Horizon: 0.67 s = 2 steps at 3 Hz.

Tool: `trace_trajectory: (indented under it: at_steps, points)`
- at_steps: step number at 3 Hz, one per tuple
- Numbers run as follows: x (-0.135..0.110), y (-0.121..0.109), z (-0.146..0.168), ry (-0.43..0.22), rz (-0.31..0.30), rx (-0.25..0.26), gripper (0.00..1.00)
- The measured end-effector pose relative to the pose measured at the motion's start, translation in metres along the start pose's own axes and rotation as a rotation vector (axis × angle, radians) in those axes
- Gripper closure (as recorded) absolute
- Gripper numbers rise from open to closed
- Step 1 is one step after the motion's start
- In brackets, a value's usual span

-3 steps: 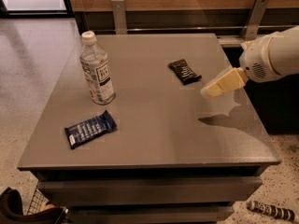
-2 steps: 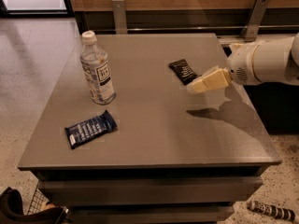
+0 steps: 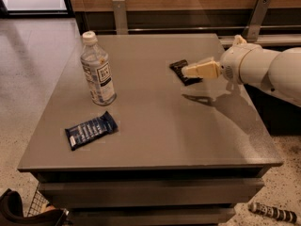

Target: Pick rxbar chocolate

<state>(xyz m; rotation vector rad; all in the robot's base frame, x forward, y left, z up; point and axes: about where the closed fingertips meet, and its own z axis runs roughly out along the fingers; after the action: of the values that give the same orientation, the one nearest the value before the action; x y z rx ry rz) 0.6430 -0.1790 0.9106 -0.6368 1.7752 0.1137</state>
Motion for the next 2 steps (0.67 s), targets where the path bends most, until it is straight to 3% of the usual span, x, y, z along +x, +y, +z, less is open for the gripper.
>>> trace_trajectory:
  at_steps: [1,2]
  points:
    - [0.006,0.002,0.003,0.007,0.02,-0.006,0.0]
    - [0.033,0.01,0.017,0.038,0.101,-0.028,0.0]
